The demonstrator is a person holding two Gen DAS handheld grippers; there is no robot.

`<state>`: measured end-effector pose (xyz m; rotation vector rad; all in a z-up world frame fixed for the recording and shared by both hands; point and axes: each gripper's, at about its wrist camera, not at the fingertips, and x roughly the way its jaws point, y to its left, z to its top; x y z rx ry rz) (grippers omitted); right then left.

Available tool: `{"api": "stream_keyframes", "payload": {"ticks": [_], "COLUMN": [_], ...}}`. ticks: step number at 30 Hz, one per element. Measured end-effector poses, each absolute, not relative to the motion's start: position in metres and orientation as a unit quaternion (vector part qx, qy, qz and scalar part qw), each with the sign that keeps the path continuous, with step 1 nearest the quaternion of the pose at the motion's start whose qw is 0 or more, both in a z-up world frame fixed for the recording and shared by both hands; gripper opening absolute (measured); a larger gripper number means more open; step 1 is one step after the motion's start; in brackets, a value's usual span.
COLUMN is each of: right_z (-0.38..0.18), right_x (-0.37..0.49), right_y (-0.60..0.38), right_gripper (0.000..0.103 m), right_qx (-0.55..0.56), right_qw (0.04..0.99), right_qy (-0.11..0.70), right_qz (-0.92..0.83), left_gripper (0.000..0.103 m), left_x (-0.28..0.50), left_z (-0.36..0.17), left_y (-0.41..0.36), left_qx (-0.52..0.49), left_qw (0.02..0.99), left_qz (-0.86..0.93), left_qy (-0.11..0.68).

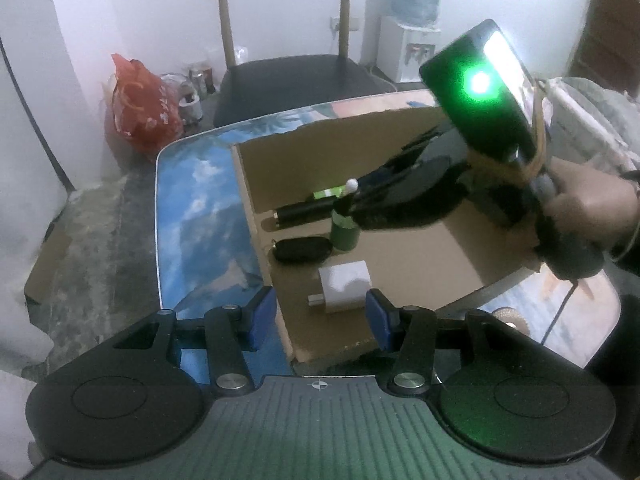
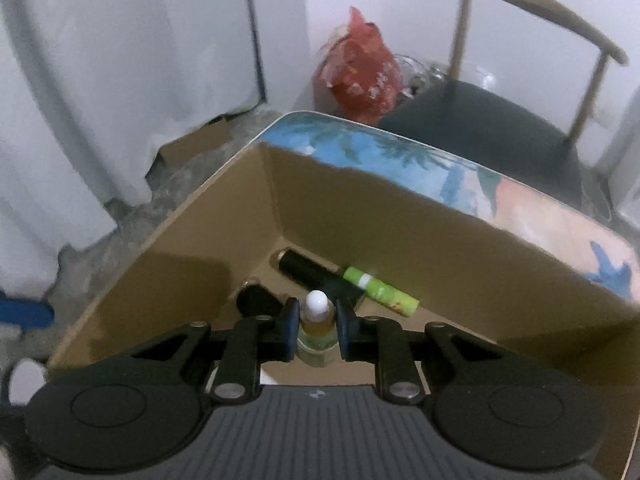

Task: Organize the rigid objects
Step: 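Stand the dropper bottle upright in the box and open the right gripper, then move the right gripper to the gold round tin on the table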

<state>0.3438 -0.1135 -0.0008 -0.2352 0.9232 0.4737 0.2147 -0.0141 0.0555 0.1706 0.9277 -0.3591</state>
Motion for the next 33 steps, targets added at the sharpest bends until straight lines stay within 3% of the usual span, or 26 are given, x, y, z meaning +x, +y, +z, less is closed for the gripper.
{"api": "stream_keyframes", "payload": {"ticks": [4, 7, 9, 11, 19, 23, 30, 31, 33], "right_z": [0.004, 0.01, 0.018, 0.032, 0.096, 0.102, 0.044, 0.033, 0.01], "right_x": [0.333, 0.329, 0.324, 0.314, 0.229, 0.17, 0.11, 0.108, 0.115], "right_y": [-0.104, -0.102, -0.107, -0.114, -0.201, -0.237, -0.272, -0.277, -0.287], "right_gripper": [0.022, 0.029, 0.055, 0.063, 0.068, 0.07, 0.069, 0.067, 0.054], "right_qx": [-0.147, -0.161, -0.15, -0.134, 0.007, 0.061, 0.148, 0.162, 0.191], "right_qw": [0.859, 0.86, 0.863, 0.871, 0.901, 0.912, 0.911, 0.907, 0.894], "right_qy": [0.435, 0.432, 0.428, 0.416, 0.359, 0.328, 0.328, 0.334, 0.353], "right_qz": [0.227, 0.219, 0.221, 0.227, 0.243, 0.24, 0.203, 0.199, 0.198], "left_gripper": [0.05, 0.05, 0.05, 0.051, 0.053, 0.054, 0.056, 0.056, 0.056], "left_x": [0.21, 0.202, 0.195, 0.185, 0.118, 0.089, 0.059, 0.058, 0.06], "left_z": [0.057, 0.061, 0.064, 0.069, 0.08, 0.072, 0.028, 0.019, 0.001], "left_y": [-0.012, -0.012, -0.012, -0.012, -0.022, -0.035, -0.077, -0.086, -0.106], "left_qx": [0.079, 0.079, 0.077, 0.072, 0.076, 0.09, 0.114, 0.115, 0.129], "left_qw": [0.877, 0.881, 0.885, 0.89, 0.916, 0.922, 0.9, 0.894, 0.885], "left_qz": [-0.173, -0.173, -0.175, -0.178, -0.195, -0.202, -0.26, -0.27, -0.281], "left_qy": [0.441, 0.432, 0.425, 0.414, 0.343, 0.319, 0.331, 0.339, 0.349]}}
